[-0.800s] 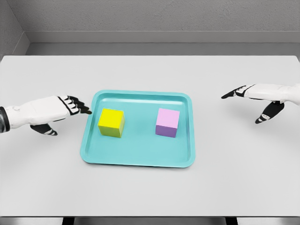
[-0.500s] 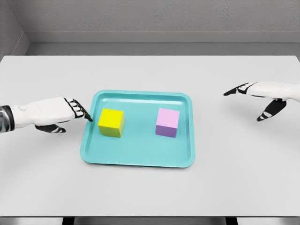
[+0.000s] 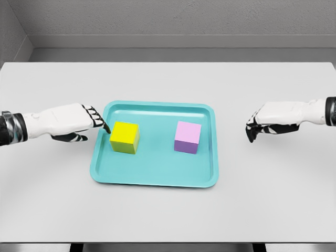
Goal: Push two cubes
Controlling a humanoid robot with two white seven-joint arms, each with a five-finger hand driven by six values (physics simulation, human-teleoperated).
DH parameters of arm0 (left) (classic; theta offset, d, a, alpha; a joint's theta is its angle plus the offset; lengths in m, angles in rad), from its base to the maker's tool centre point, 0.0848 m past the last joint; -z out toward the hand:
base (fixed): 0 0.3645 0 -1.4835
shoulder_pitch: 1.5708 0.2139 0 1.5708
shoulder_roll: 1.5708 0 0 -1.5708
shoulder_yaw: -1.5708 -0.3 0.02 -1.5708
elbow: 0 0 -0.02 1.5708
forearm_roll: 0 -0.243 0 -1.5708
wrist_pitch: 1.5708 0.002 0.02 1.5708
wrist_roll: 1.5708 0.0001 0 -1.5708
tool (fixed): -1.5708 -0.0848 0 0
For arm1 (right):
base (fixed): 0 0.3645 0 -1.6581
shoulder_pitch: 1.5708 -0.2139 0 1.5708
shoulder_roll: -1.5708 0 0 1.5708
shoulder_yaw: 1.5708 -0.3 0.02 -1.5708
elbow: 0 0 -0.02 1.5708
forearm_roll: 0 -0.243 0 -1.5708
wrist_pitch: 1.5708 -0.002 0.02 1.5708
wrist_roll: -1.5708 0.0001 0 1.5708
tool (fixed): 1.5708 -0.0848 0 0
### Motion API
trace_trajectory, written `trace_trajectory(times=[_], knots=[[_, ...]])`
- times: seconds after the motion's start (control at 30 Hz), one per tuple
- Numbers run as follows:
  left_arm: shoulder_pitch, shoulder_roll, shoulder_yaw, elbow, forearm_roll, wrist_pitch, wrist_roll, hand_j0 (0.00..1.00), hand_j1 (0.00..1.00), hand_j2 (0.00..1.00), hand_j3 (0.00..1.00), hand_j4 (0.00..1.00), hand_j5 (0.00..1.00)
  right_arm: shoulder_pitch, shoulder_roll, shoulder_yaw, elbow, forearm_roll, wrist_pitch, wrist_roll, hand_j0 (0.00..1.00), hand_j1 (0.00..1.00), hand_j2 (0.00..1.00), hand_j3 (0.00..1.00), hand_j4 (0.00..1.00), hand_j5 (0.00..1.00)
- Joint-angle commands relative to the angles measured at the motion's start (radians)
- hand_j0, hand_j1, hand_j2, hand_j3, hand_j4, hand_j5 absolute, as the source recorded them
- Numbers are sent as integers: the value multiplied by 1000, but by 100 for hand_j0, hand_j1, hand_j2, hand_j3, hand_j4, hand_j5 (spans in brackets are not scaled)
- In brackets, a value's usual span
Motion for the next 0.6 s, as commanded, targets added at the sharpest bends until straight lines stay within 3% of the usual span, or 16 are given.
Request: trace_trajectory(times=[0.0,0.07,0.4,0.57], knots=[[0,-12,-13,7,-10,2,0,71,71,71,71,71,71,0,11,2,-15,-4,2,3,16,16,16,16,16,16],[0,-11,-13,43,-13,2,0,71,71,71,71,71,71,0,34,11,-15,-2,2,3,16,16,16,16,16,16],[2,-4,-13,73,-21,2,0,71,71,71,71,71,71,-9,131,31,-8,117,2,3,15,15,15,15,15,15],[-25,-9,-11,71,-21,2,0,71,71,71,71,71,71,-57,195,93,-6,169,2,3,15,15,15,15,15,15]])
